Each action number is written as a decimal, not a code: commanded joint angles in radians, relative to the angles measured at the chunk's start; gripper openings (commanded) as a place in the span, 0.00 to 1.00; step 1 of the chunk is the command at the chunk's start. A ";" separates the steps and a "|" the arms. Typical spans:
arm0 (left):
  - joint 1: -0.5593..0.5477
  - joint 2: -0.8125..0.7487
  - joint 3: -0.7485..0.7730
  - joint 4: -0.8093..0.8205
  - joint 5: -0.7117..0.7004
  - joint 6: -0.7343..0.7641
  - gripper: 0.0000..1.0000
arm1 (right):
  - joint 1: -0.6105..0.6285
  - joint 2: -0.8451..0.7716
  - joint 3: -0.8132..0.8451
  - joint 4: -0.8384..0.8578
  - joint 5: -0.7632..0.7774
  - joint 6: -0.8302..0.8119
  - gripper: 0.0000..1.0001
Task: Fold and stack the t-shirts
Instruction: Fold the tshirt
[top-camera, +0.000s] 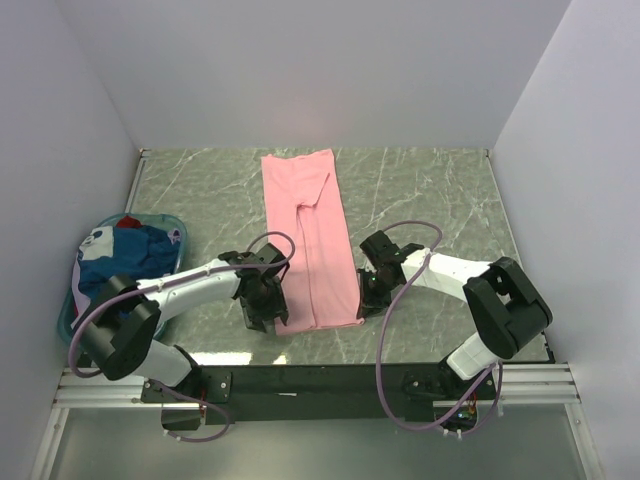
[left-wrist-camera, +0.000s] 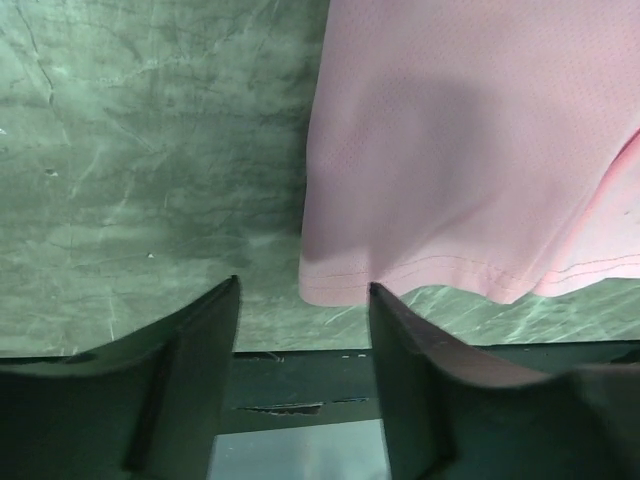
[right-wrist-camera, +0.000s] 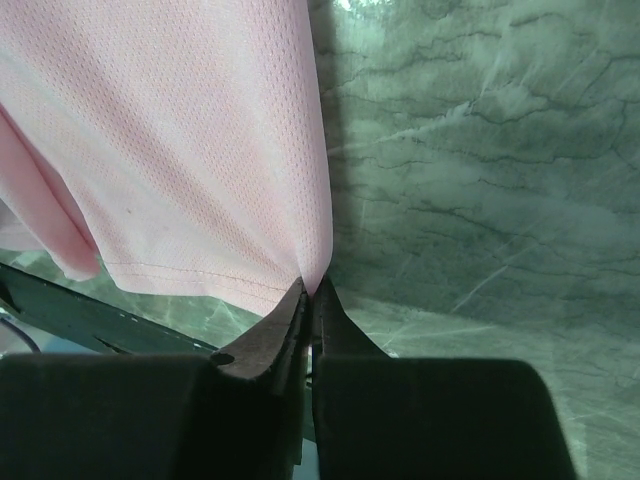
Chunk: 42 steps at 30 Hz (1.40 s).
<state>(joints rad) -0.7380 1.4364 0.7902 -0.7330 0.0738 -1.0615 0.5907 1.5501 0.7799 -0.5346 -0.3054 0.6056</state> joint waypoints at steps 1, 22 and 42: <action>-0.009 0.009 0.024 -0.017 -0.019 -0.011 0.57 | -0.003 -0.004 -0.010 0.002 0.005 -0.007 0.02; -0.050 0.136 0.050 -0.019 0.011 0.015 0.03 | 0.000 -0.030 0.007 -0.042 0.000 -0.021 0.00; 0.147 0.025 0.315 -0.132 -0.040 0.173 0.01 | -0.021 -0.075 0.355 -0.257 0.066 -0.081 0.00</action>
<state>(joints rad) -0.6704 1.4269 1.0023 -0.8768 0.0879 -0.9813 0.6056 1.4185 1.0298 -0.7883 -0.2832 0.5697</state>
